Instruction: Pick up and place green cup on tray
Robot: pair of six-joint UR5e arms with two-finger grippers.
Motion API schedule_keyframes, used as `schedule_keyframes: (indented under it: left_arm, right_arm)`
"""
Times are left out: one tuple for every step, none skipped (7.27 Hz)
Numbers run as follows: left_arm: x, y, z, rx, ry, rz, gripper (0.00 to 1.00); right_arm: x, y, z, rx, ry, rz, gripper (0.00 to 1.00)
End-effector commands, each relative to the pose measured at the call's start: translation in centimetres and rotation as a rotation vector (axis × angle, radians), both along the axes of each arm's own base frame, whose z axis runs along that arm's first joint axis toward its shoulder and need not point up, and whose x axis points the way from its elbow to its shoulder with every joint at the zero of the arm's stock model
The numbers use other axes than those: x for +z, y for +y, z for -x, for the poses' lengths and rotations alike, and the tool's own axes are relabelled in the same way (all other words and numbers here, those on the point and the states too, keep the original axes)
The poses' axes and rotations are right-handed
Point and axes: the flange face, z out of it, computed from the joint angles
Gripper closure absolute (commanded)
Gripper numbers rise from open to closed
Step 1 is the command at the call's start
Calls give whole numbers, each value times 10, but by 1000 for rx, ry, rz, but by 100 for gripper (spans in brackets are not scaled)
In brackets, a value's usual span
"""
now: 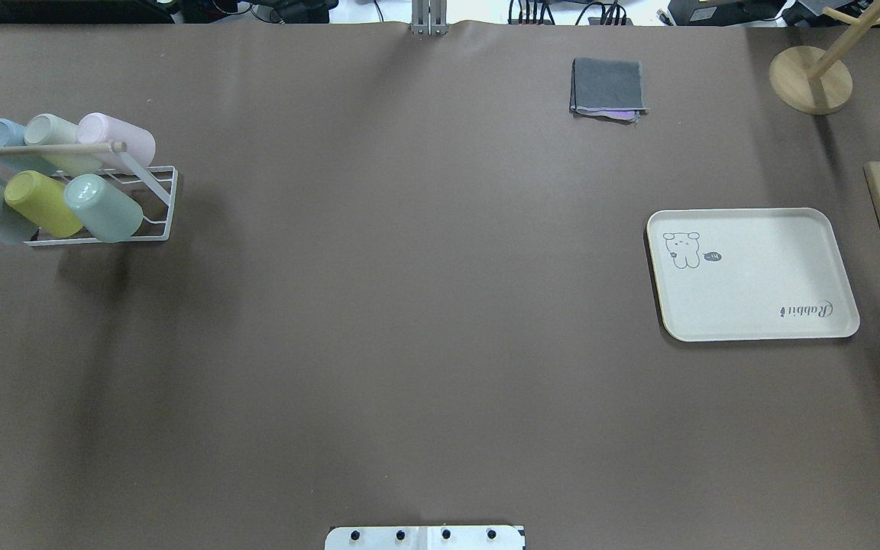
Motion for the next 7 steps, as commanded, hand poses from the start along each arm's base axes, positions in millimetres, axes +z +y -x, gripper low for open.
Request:
schedule_keyframes:
  left_arm:
    - [5,5,-1,1,0,8,2]
    - [5,5,-1,1,0,8,2]
    - [5,6,-1,1,0,9,2]
    - [5,6,-1,1,0,9,2]
    - [5,6,-1,1,0,9,2]
    - [5,6,-1,1,0,9,2]
    - [5,6,-1,1,0,9,2]
  right_arm:
    - [-20,-14,41,20,11,47,0]
    - [-19,-14,57,-9,13,48,0]
    - [-13,-14,70,-24,12,38,0]
    - [1,-18,77,4,11,40,0]
    - [16,-20,86,28,4,31,0]
    - [25,-20,93,26,2,21,0]
    - [25,-19,100,19,4,25,1]
